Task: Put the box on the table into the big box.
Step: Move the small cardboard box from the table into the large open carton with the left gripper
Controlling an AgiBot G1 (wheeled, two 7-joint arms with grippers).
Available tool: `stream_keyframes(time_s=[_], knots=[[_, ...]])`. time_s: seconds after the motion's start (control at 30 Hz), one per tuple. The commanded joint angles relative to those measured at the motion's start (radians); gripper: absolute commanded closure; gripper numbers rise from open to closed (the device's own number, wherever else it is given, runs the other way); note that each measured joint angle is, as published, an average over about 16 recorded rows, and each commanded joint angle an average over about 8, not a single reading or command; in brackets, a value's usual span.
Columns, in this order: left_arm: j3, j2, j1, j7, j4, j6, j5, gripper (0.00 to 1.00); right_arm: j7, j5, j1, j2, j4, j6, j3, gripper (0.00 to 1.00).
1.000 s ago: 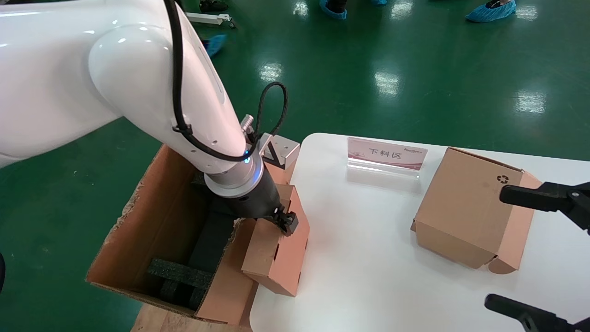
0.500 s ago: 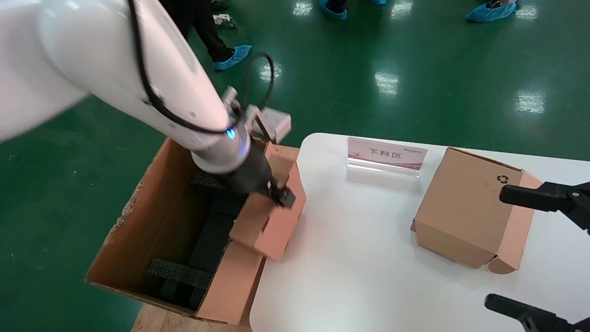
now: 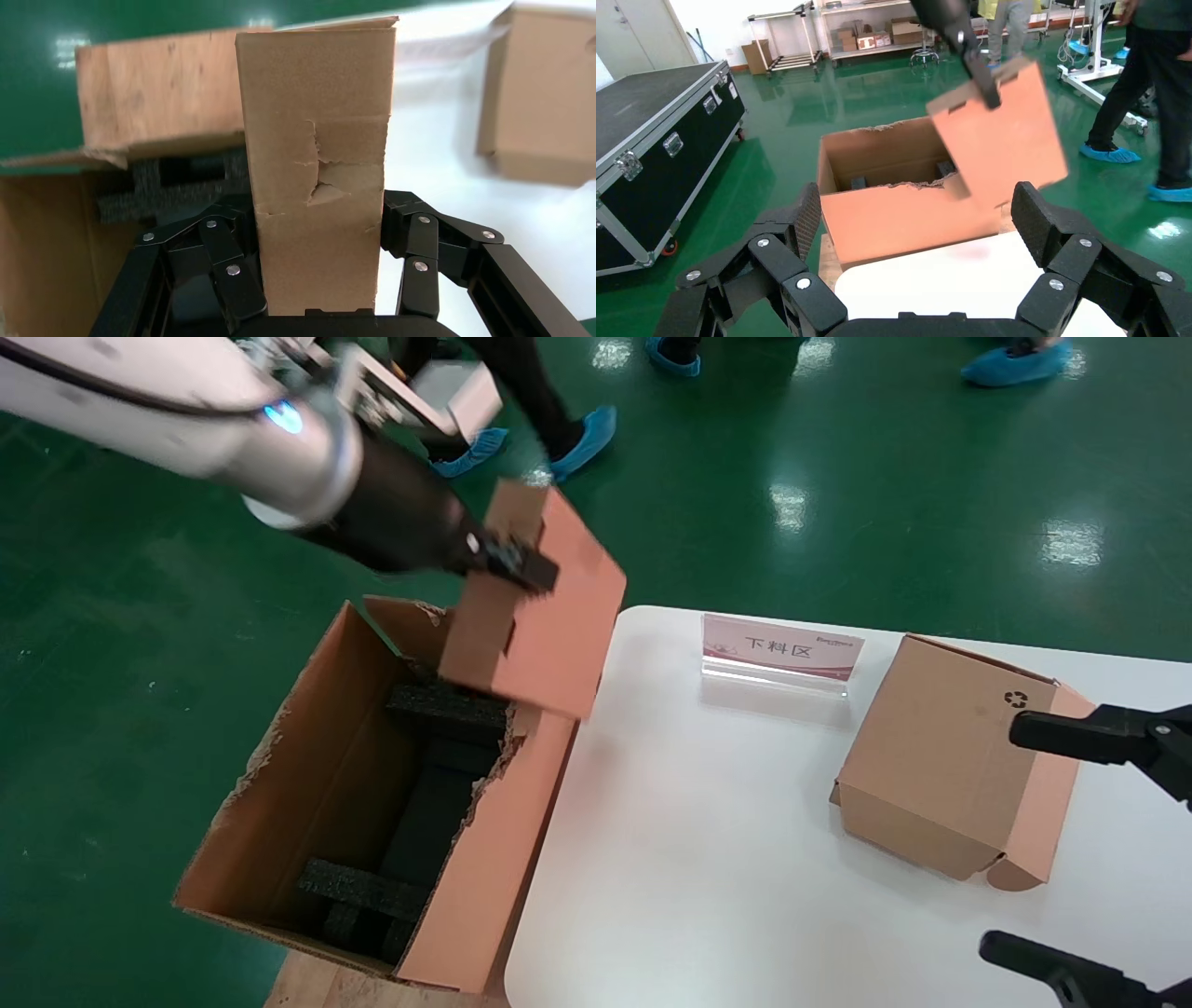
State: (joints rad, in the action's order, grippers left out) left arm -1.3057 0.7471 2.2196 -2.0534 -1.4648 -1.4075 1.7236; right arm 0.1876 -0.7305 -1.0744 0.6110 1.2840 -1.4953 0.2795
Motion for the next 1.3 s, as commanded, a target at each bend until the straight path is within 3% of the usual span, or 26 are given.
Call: stream_keyframes(time_s=[0.03, 0.33, 0.57, 0.93, 1.3], knots=[[0.037, -0.031, 0.012, 0.024, 0.000, 0.000, -0.014, 1.00, 0.000, 0.000, 0.000, 0.000, 0.000, 0.000, 0.000, 0.00], [0.181, -0.138, 0.057, 0.097, 0.003, -0.012, -0.060, 1.00, 0.000, 0.000, 0.000, 0.000, 0.000, 0.000, 0.000, 0.00], [0.196, -0.186, 0.095, 0.138, 0.004, -0.026, -0.079, 1.00, 0.000, 0.000, 0.000, 0.000, 0.000, 0.000, 0.000, 0.00], [0.056, -0.215, 0.178, 0.167, 0.003, -0.117, -0.075, 1.00, 0.000, 0.000, 0.000, 0.000, 0.000, 0.000, 0.000, 0.00], [-0.153, -0.192, 0.258, 0.141, 0.009, -0.165, -0.092, 1.00, 0.000, 0.000, 0.000, 0.000, 0.000, 0.000, 0.000, 0.00]])
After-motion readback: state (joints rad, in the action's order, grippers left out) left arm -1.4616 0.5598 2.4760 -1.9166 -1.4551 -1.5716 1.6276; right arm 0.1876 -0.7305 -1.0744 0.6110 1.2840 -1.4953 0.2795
